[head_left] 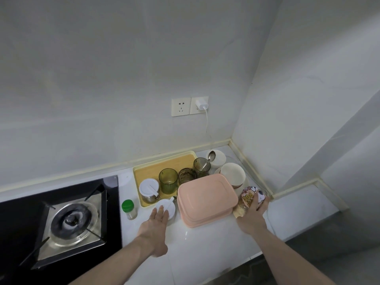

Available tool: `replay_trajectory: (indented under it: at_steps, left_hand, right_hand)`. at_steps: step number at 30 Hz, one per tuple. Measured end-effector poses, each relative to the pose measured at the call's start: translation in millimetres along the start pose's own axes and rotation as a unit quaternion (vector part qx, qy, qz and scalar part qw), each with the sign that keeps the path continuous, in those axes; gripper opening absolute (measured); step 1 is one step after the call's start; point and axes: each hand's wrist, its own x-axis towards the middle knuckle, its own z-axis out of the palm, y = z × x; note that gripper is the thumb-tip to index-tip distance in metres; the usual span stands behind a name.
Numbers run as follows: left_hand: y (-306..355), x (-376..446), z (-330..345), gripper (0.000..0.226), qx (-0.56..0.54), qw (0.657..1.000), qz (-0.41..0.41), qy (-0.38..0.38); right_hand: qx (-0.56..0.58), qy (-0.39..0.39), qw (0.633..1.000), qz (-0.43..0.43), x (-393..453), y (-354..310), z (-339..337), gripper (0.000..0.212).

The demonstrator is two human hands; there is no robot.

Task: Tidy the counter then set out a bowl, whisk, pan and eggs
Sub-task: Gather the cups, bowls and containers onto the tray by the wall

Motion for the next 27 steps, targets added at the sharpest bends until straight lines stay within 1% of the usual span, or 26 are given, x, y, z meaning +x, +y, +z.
replay_trajectory:
  at_steps: [2,4,6,8,9,10,12,15,17,20,22,24,27]
  left_hand:
    - [-2,-1,1,0.104,-0.009,1.0,-0.003,-0.006]
    - [-4,-4,2,0.106,-0.028,1.0,-0.004,-0.012]
    - [-8,-5,2,0.107,-0.043,0.999,-0.002,-0.008]
    - [-10,-10,3,0.106,-0.054,0.999,-0.002,0.008]
    - [-10,-13,4,0.105,-0.061,0.998,-0.005,0.024]
    - [-8,-19,6,0.104,-0.074,0.996,-0.011,0.047]
    - [-3,-33,11,0.101,-0.118,0.989,-0.019,0.09]
    - [9,-70,26,0.096,-0.179,0.976,-0.033,0.122]
    - [14,-100,39,0.092,-0.203,0.969,-0.053,0.131]
    - [15,-146,60,0.088,-0.241,0.955,-0.105,0.14]
    - [11,-172,71,0.088,-0.269,0.941,-0.141,0.151]
    - [6,-205,86,0.088,-0.288,0.926,-0.183,0.161]
    - [-4,-257,109,0.085,-0.313,0.905,-0.234,0.169]
  right_hand:
    - [-0.006,0.009,1.0,-0.013,-1,0,0,0.101]
    - [0.063,0.053,0.997,0.001,-9,1,2,0.099]
    - [0.136,0.096,0.985,0.048,-23,6,4,0.099]
    - [0.156,0.103,0.979,0.084,-42,11,9,0.096]
    - [0.171,0.091,0.976,0.104,-51,13,13,0.095]
    - [0.199,0.073,0.969,0.128,-61,13,18,0.095]
    - [0.226,0.031,0.963,0.141,-81,11,29,0.096]
    - [0.239,-0.017,0.965,0.11,-112,5,45,0.093]
    - [0.238,-0.07,0.965,0.082,-132,-3,55,0.087]
    - [0.213,-0.17,0.962,0.004,-159,-25,65,0.076]
    - [0.186,-0.219,0.956,-0.063,-174,-42,72,0.072]
    - [0.165,-0.269,0.942,-0.117,-196,-61,81,0.072]
    - [0.147,-0.334,0.915,-0.171,-240,-89,92,0.07]
